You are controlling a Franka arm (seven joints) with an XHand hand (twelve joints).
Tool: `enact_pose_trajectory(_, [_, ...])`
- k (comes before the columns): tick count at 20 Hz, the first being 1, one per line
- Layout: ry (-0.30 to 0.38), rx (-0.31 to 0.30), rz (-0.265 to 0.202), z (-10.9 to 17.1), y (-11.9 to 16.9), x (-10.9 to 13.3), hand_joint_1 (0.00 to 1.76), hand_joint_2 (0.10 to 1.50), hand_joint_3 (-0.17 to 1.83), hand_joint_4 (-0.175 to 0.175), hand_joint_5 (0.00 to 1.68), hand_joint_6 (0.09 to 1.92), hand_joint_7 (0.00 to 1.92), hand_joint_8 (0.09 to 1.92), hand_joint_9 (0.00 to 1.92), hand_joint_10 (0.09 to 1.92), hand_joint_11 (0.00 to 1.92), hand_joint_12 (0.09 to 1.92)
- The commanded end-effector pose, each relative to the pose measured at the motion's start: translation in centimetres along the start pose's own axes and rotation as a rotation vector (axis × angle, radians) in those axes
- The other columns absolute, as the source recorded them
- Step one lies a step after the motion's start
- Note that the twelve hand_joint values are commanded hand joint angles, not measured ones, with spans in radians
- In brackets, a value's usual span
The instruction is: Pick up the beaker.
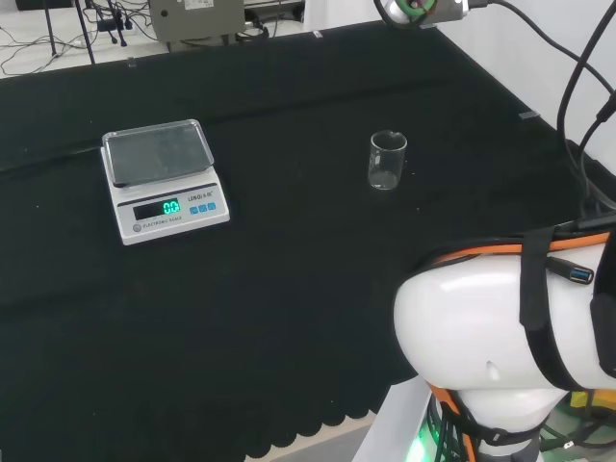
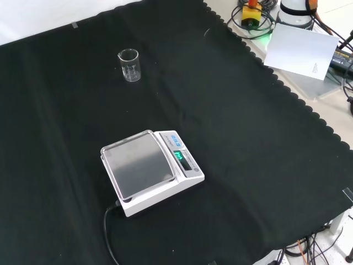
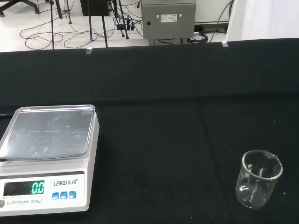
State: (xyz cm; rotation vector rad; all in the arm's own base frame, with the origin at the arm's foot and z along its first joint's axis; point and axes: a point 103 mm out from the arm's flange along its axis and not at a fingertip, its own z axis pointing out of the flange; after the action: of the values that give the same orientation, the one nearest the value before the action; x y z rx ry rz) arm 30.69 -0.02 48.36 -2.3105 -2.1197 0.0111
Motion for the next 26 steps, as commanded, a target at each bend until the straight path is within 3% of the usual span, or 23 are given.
enact_pose_trajectory(1, [-0.008,-0.012,0.001,-0.1,0.1,0.2,0.59,0.59,0.45,0.021,0.15,0.19,0.19,0.69,0.30,0.82,0.00,1.40])
enact_pose_trajectory(3, [-0.011,-0.013,0.004,-0.1,0.2,0.7,0.59,0.64,0.37,0.022,0.18,0.10,0.18,0.71,0.29,0.84,0.00,1.43])
enact_pose_trajectory(7, [-0.022,-0.018,0.015,0.2,0.8,1.8,0.59,0.66,0.32,0.022,0.20,0.09,0.18,0.71,0.28,0.85,0.00,1.43])
enact_pose_trajectory(12, [-0.045,-0.010,0.066,2.8,3.1,2.3,0.59,0.67,0.30,0.028,0.16,0.09,0.13,0.69,0.22,0.84,0.00,1.35])
enact_pose_trajectory(14, [-0.053,0.007,0.087,4.3,4.6,4.0,0.60,0.67,0.28,0.032,0.14,0.09,0.09,0.68,0.19,0.84,0.00,1.30])
enact_pose_trajectory(18, [-0.056,0.023,0.086,7.4,7.3,10.2,0.61,0.68,0.26,0.036,0.11,0.09,0.01,0.66,0.12,0.84,0.00,1.25])
enact_pose_trajectory(20, [-0.038,0.036,0.078,9.1,8.5,11.4,0.62,0.68,0.25,0.037,0.11,0.09,0.00,0.64,0.11,0.84,0.00,1.23])
enact_pose_trajectory(23, [-0.001,0.063,0.072,11.4,10.0,10.4,0.63,0.69,0.24,0.038,0.11,0.09,0.00,0.61,0.10,0.85,0.00,1.21])
enact_pose_trajectory(26, [0.023,0.082,0.088,13.4,11.1,6.8,0.63,0.69,0.24,0.040,0.11,0.09,0.00,0.59,0.08,0.85,0.00,1.19])
